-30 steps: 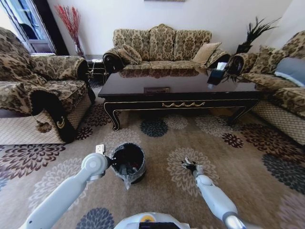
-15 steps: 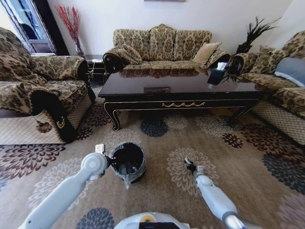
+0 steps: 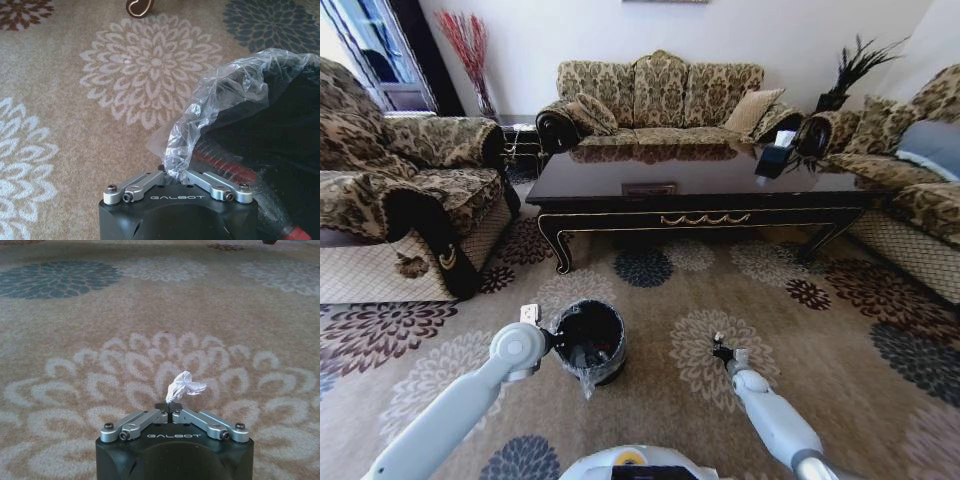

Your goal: Move to the front of the table and pick up the trash from the floor, then place it into the trash bin.

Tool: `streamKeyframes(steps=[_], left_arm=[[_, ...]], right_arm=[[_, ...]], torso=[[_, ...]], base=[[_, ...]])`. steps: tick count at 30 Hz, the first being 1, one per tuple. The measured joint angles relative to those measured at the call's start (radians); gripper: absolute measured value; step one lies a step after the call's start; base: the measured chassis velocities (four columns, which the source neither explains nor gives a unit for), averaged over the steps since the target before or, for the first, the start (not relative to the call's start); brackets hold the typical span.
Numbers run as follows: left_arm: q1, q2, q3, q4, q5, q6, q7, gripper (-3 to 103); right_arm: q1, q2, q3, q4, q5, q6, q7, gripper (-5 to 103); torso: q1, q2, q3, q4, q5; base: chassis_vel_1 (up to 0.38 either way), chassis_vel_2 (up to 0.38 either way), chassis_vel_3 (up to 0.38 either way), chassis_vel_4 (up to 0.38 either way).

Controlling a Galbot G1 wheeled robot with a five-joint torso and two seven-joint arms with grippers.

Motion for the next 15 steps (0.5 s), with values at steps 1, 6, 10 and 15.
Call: streamKeyframes(steps=[1,6,10,15], left_arm=[[0.0,0.0,0.0,0.0,0.0,0.0,0.0,0],[0.014,0.002,-0.002,-0.008,0.008,0.0,0.0,0],[0.015,0.004,-0.002,-0.015,0.008,0.0,0.0,0],[0.009,0.009,0.005,-0.018,0.004,0.0,0.001,0]], right_arm=[[0.0,0.0,0.0,0.0,0.0,0.0,0.0,0],[-0.02,-0.019,0.003,0.033,0.013,-0.001,0.0,0],[-0.045,-0.043,0.009,0.097,0.047,-0.016,0.0,0],[-0.114,-0.096,0.021,0.267,0.089,-0.036,0.015,0]], torso=[[0.0,0.0,0.0,0.0,0.0],[0.0,0.0,0.0,0.0002,0.0001],[0.0,0.0,0.0,0.0002,0.0001],[0.0,0.0,0.0,0.0001,0.0]], base=[[0.0,0.0,0.0,0.0],[0.0,0.0,0.0,0.0],[0.0,0.0,0.0,0.0],[0.0,0.0,0.0,0.0]])
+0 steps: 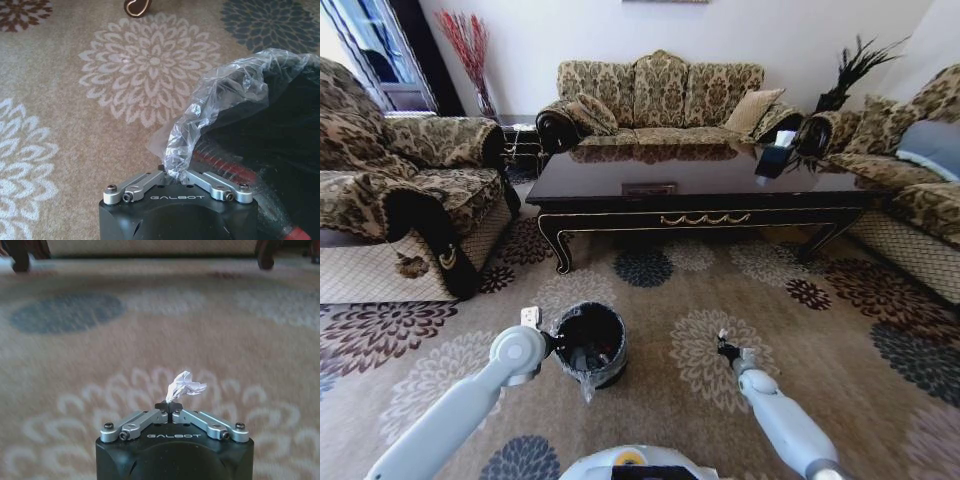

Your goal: Move to the front of the table and pick up the trash from the floor, then place it into the trash bin.

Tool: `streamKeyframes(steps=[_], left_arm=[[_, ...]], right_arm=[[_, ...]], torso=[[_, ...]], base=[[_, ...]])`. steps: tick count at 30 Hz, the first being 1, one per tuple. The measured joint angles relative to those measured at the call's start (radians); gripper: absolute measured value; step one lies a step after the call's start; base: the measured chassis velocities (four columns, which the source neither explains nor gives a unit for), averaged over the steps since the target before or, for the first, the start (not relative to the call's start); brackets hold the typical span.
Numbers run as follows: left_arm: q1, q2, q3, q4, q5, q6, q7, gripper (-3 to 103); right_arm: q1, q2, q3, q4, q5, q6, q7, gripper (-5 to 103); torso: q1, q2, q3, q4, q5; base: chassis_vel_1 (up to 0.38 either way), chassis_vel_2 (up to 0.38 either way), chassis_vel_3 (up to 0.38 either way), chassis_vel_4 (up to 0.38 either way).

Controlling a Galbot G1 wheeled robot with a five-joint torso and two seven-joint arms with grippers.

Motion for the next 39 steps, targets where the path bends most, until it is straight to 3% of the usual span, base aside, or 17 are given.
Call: streamKeyframes(steps=[7,18,27,39], left_arm=[[-0.058,-0.024,0.046,0.023,-0.004,0.0,-0.001,0],[-0.169,-0.07,0.13,0.061,-0.025,0.0,-0.016,0],[-0.295,-0.148,0.265,0.129,-0.022,-0.003,-0.032,0],[-0.414,-0.263,0.454,0.215,-0.012,-0.014,-0.051,0]], right_arm=[[-0.138,-0.082,0.038,0.325,0.026,-0.001,0.013,0],[-0.347,-0.128,0.113,0.719,0.027,0.012,0.02,0],[-0.484,-0.136,0.177,0.977,-0.006,0.002,0.016,0],[-0.665,-0.109,0.192,1.124,-0.112,0.033,-0.047,0]], torso=[[0.0,0.0,0.0,0.0001,-0.0001],[0.0,0.0,0.0,0.0,-0.0001],[0.0,0.0,0.0,0.0002,0.0001],[0.0,0.0,0.0,-0.0002,0.0002]], base=[[0.0,0.0,0.0,0.0],[0.0,0.0,0.0,0.0],[0.0,0.0,0.0,0.0],[0.0,0.0,0.0,0.0]])
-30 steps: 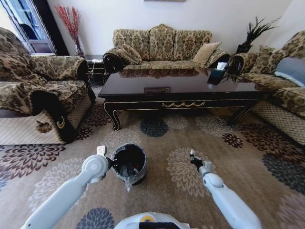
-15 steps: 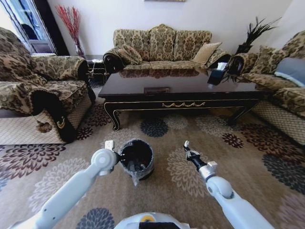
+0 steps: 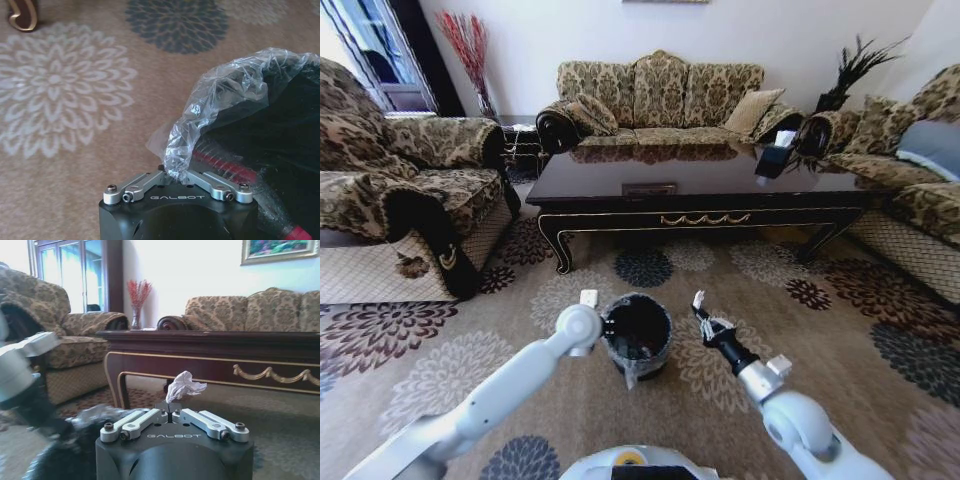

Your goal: Move to the front of the table and pick up the trash from the floor, then place it into the trash bin.

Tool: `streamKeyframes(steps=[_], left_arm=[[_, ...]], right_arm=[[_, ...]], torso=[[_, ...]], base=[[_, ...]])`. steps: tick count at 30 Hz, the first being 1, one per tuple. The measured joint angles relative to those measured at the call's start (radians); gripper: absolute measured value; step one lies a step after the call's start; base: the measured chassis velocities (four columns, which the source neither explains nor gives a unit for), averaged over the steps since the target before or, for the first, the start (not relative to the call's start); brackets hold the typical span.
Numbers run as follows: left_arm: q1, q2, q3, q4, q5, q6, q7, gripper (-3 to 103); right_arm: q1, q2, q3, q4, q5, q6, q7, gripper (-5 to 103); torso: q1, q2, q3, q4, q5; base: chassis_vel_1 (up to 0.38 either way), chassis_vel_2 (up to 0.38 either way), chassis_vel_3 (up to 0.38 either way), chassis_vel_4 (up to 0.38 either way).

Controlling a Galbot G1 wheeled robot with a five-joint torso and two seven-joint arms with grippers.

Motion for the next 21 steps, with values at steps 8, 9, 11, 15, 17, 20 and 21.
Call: streamKeyframes(steps=[8,9,11,15,17,20,21], left_arm=[[-0.025,-0.057,0.048,0.041,0.01,-0.001,-0.004,0],[-0.025,-0.057,0.048,0.041,0.01,-0.001,-0.004,0],[-0.027,-0.072,0.058,0.048,0.01,-0.001,-0.004,0],[-0.041,-0.11,0.073,0.067,0.014,-0.003,-0.006,0],[-0.048,-0.122,0.082,0.072,0.015,-0.004,-0.007,0],[-0.05,-0.126,0.084,0.075,0.015,-0.004,-0.007,0],[-0.052,-0.127,0.085,0.076,0.015,-0.004,-0.007,0]], right_arm=[[-0.042,0.006,-0.004,0.01,-0.044,0.019,-0.017,0],[-0.042,0.006,-0.004,0.01,-0.044,0.019,-0.017,0],[-0.042,0.005,-0.005,0.013,-0.044,0.019,-0.017,0],[-0.041,0.002,-0.012,0.013,-0.056,0.014,-0.017,0],[-0.04,0.0,-0.012,0.013,-0.061,0.012,-0.017,0],[-0.04,-0.002,-0.012,0.013,-0.062,0.011,-0.016,-3],[-0.04,-0.005,-0.01,0.013,-0.062,0.009,-0.015,1]], torso=[[0.0,0.0,0.0,0.0006,0.0001],[0.0,0.0,0.0,0.0006,0.0001],[0.0,0.0,0.0,0.0005,-0.0001],[0.0,0.0,0.0,0.0,-0.0001],[0.0,0.0,0.0,0.0001,0.0],[0.0,0.0,0.0,0.0001,-0.0001],[0.0,0.0,0.0,0.0002,0.0]], base=[[0.0,0.0,0.0,0.0],[0.0,0.0,0.0,0.0],[0.0,0.0,0.0,0.0],[0.0,0.0,0.0,0.0],[0.0,0.0,0.0,0.0],[0.0,0.0,0.0,0.0],[0.0,0.0,0.0,0.0]])
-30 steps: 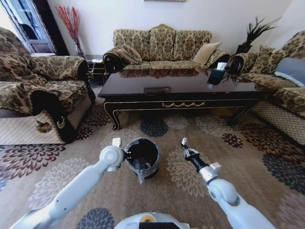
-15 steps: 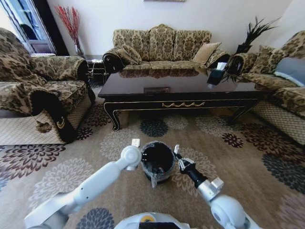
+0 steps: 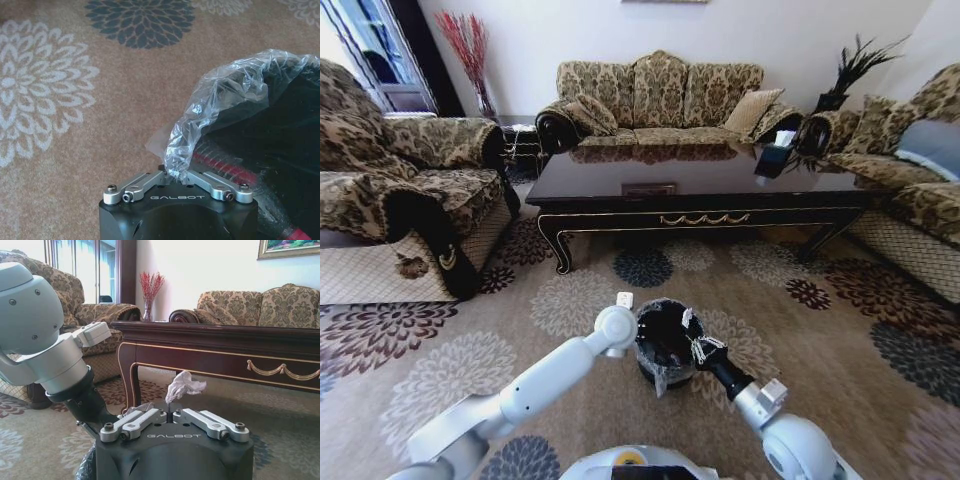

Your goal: Move to the front of the table and pick up the trash from the floor, then place it into the trash bin.

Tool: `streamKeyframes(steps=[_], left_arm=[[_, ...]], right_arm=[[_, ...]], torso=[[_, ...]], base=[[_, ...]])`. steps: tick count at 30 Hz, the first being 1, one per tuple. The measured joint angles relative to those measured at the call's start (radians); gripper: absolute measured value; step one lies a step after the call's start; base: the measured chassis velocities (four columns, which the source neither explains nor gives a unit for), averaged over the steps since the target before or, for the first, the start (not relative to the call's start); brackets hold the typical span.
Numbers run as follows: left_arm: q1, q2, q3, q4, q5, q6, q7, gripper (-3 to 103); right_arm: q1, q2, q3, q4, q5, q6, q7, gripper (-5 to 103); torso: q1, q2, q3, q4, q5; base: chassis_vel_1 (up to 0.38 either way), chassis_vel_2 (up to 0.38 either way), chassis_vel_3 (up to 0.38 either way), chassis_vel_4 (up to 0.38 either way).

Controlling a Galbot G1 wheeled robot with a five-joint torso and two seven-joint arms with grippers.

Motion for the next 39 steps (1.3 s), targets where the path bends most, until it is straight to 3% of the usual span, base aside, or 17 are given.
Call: streamKeyframes(steps=[3,5,12,17,24,26,28,34,39], left_arm=[[-0.002,0.004,0.003,0.0,0.0,0.0,0.0,0],[-0.003,0.005,0.003,0.0,-0.001,0.0,0.0,0],[0.008,0.012,0.0,-0.005,0.001,0.001,0.001,0],[0.013,0.021,-0.007,-0.008,0.003,0.002,0.002,0],[0.022,0.036,-0.024,-0.016,0.006,0.002,0.002,0],[0.025,0.038,-0.029,-0.017,0.006,0.002,0.002,0],[0.036,0.051,-0.049,-0.024,0.008,0.003,0.002,0],[0.062,0.074,-0.1,-0.029,0.016,0.003,0.002,0],[0.13,0.119,-0.211,-0.046,0.033,0.005,0.003,0]], right_arm=[[0.003,-0.002,0.001,0.001,0.0,-0.007,0.0,16],[0.005,-0.002,0.0,0.001,0.0,-0.01,0.0,16],[0.002,-0.001,-0.009,0.005,-0.003,-0.018,0.0,48],[-0.001,0.0,-0.012,0.005,-0.01,-0.018,-0.001,60],[-0.001,0.005,-0.013,0.009,-0.01,-0.018,-0.001,92],[-0.002,0.005,-0.013,0.009,-0.01,-0.017,-0.002,92],[-0.004,0.01,-0.01,0.009,-0.01,-0.016,-0.002,99],[-0.003,0.02,-0.008,0.009,-0.005,-0.015,0.0,100],[-0.006,0.026,-0.01,0.01,-0.007,-0.01,0.002,100]], torso=[[0.0,0.0,0.0,0.0001,0.0],[0.0,0.0,0.0,0.0001,0.0],[0.0,0.0,0.0,0.0,-0.0002],[0.0,0.0,0.0,0.0001,-0.0002],[0.0,0.0,0.0,0.0,-0.0002],[0.0,0.0,0.0,0.0,-0.0002],[0.0,0.0,0.0,0.0,-0.0002],[0.0,0.0,0.0,0.0,-0.0003],[0.0,0.0,0.0,0.0001,-0.0003]], base=[[0.0,0.0,0.0,0.0],[0.0,0.0,0.0,0.0],[0.0,0.0,0.0,0.0],[0.0,0.0,0.0,0.0],[0.0,0.0,0.0,0.0],[0.0,0.0,0.0,0.0],[0.0,0.0,0.0,0.0],[0.0,0.0,0.0,0.0],[0.0,0.0,0.0,0.0]])
